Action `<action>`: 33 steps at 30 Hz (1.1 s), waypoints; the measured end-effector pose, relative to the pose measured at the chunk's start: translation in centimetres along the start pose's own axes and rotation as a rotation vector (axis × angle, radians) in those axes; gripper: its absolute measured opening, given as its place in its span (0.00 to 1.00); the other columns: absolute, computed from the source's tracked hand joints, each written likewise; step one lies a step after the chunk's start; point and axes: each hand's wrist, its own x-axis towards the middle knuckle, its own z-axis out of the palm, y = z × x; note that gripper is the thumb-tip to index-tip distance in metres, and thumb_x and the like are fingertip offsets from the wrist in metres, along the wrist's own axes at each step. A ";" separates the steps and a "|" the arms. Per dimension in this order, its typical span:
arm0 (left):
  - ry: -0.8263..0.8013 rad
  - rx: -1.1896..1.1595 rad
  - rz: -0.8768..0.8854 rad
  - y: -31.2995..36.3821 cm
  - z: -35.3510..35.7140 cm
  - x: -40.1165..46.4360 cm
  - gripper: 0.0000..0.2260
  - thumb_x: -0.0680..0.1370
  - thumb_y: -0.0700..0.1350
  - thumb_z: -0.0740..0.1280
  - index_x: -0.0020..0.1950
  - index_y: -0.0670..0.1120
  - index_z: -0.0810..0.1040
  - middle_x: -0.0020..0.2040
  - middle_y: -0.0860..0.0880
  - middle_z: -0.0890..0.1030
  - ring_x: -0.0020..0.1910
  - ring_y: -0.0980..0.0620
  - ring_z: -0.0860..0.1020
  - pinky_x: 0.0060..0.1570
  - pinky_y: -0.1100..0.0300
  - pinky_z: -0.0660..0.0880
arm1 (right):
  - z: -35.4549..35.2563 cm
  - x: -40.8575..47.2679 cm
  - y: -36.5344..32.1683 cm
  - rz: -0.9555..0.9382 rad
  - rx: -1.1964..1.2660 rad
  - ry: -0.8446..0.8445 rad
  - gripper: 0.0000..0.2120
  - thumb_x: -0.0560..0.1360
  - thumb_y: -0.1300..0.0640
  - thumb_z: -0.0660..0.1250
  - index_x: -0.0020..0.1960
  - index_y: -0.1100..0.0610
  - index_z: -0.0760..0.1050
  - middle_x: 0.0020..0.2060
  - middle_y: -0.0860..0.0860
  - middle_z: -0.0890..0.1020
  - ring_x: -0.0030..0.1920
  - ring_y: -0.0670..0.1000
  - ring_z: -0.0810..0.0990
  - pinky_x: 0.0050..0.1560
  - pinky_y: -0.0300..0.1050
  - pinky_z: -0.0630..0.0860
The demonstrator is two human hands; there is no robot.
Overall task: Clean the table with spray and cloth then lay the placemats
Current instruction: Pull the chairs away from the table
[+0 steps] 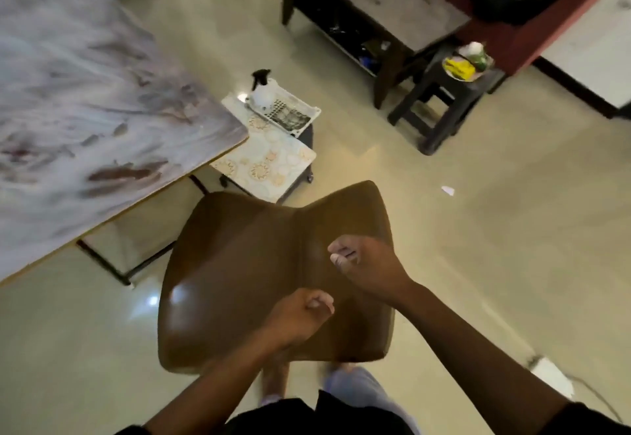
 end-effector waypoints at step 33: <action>0.681 -0.839 -1.023 -2.6 14.1 9.0 0.20 0.84 0.55 0.63 0.71 0.46 0.75 0.69 0.43 0.79 0.67 0.40 0.79 0.64 0.50 0.75 | -0.3 23.0 2.4 -0.446 -1.215 -0.378 0.20 0.80 0.44 0.60 0.65 0.54 0.76 0.58 0.53 0.81 0.58 0.57 0.81 0.58 0.56 0.79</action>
